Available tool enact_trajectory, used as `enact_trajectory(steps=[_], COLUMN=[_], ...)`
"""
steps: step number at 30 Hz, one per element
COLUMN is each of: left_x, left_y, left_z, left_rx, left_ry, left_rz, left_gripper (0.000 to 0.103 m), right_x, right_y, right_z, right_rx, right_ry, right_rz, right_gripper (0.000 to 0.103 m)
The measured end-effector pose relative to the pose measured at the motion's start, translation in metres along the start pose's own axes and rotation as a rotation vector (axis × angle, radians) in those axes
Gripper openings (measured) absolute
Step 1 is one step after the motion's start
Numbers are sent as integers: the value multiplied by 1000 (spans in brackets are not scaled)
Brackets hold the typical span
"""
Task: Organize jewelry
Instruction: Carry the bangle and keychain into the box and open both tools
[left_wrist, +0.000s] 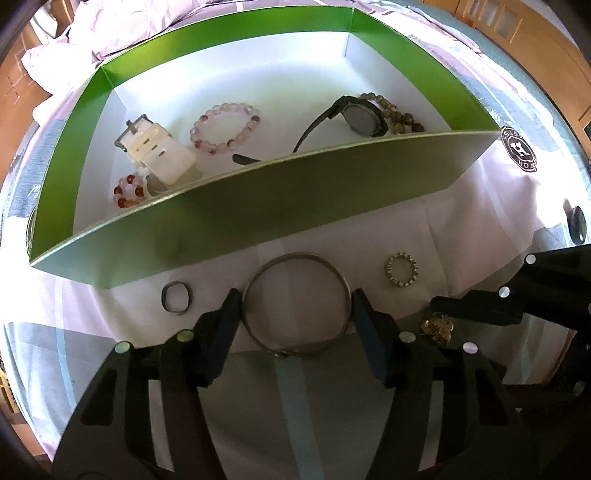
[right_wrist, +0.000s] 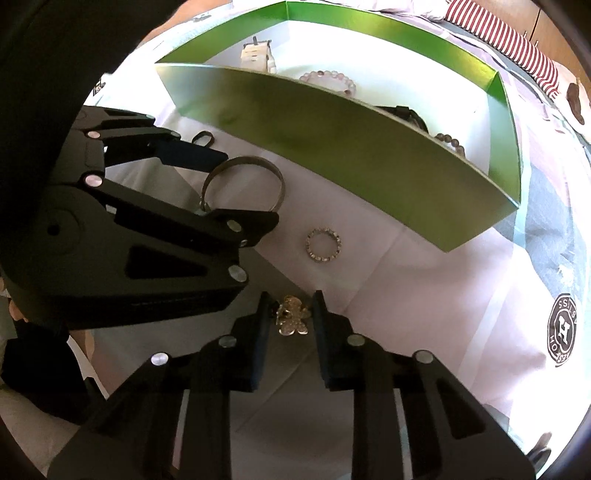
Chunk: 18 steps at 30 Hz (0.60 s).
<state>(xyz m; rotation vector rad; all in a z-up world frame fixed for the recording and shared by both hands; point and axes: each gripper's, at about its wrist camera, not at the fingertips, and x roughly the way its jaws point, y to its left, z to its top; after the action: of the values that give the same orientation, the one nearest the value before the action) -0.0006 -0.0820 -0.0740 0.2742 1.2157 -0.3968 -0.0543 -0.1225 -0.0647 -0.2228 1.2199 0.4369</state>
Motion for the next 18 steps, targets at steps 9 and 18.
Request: enact_trajectory(steps=[9,18], left_x=[-40,-114], left_y=[7,45], left_z=[-5,-6], left_rx=[-8,-31], left_ry=[-110,-346], left_rz=[34,-42], left_gripper=[60,60], right_x=[-42,-107], right_y=[-12,-7], right_z=[8,6], right_rx=[34,62], right_ry=[-210,-597], right_rz=[-112,-12], right_gripper=[23,23])
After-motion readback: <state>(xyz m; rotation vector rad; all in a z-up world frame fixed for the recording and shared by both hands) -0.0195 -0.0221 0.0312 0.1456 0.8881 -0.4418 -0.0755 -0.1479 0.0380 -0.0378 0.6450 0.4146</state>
